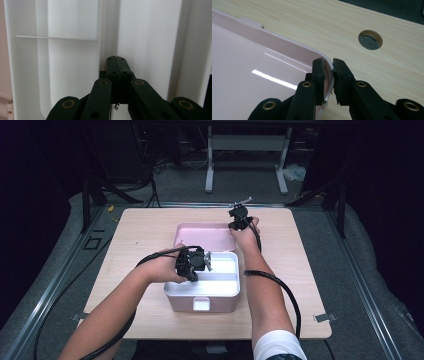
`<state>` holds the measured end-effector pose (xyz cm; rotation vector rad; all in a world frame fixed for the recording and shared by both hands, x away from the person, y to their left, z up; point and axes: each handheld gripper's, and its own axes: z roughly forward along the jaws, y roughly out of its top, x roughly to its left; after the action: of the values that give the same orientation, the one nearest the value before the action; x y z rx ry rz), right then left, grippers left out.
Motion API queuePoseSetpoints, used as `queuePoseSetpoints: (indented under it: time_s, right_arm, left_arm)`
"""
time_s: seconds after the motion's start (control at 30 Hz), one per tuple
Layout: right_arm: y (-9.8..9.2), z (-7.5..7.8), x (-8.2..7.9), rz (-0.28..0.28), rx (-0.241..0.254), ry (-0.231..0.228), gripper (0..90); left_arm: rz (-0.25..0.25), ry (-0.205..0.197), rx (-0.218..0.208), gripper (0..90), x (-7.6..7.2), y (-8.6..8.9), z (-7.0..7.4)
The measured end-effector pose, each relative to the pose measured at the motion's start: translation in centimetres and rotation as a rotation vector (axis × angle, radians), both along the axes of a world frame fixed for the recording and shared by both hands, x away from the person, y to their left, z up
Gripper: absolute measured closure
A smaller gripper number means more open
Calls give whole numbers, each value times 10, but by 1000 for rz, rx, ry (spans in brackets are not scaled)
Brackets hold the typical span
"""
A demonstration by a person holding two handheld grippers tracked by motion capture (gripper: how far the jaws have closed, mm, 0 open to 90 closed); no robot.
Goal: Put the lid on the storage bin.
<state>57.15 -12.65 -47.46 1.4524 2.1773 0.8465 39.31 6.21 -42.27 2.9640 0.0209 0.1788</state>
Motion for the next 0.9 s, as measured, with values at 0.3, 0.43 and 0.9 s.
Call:
queuePoseSetpoints:
  time_s: [0.3,0.43,0.9]
  right_arm:
    - [1,16,-4,7,-20,-44,831]
    - [1,30,-8,2,-20,-79,839]
    - [-4,82,-34,59,-7,-215,856]
  left_arm:
    - [1,2,23,900,0,-3,0]
    - [1,5,30,900,0,-4,0]
    - [13,-2,32,900,0,-5,0]
